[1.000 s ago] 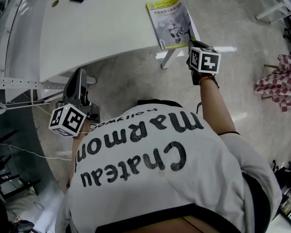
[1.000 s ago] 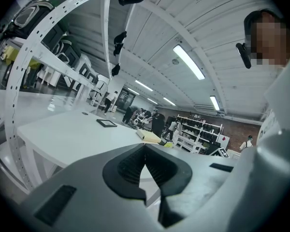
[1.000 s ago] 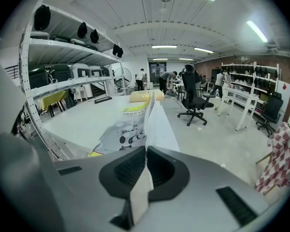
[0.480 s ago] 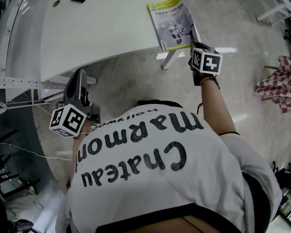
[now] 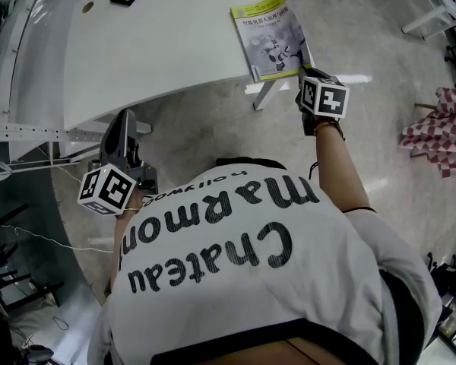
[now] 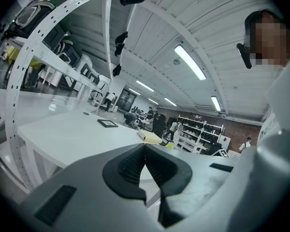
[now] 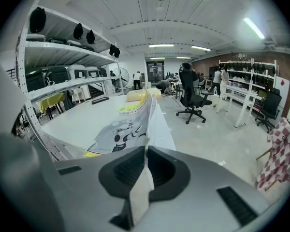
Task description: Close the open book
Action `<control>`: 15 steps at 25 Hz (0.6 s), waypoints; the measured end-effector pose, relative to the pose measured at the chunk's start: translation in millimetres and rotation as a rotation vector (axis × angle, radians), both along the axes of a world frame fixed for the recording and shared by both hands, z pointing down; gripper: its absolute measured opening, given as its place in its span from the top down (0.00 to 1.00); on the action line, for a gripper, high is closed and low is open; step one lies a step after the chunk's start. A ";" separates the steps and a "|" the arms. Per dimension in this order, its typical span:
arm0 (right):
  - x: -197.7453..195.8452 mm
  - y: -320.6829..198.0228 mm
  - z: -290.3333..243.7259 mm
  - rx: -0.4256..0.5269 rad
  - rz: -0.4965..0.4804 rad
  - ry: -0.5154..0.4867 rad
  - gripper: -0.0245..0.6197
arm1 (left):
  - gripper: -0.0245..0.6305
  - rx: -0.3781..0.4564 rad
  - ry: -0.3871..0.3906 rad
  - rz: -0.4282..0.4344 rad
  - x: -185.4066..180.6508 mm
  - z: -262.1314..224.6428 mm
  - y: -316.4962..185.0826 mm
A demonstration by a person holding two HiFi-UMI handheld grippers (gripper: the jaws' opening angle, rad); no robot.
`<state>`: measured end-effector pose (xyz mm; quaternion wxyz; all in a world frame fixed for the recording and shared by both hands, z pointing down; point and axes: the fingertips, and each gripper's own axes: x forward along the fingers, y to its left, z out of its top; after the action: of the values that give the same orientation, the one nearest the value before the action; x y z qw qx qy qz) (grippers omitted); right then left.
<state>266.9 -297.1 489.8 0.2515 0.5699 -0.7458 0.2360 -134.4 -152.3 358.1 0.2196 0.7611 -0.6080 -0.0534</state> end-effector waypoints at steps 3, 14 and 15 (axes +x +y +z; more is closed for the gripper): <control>0.9 0.9 0.6 -0.011 0.016 -0.013 0.90 | 0.93 0.001 0.001 0.004 -0.1 -0.9 -1.3; 6.7 -3.4 3.2 -0.029 0.070 -0.082 0.90 | 0.93 0.001 -0.002 -0.005 -3.6 -2.3 -2.1; 7.3 -3.7 3.6 -0.031 0.080 -0.095 0.90 | 0.93 0.001 -0.002 -0.004 -3.6 -2.3 -2.1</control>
<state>274.2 -300.8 493.4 0.2149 0.5835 -0.7297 0.2844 -138.0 -154.4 355.9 0.2182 0.7600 -0.6098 -0.0534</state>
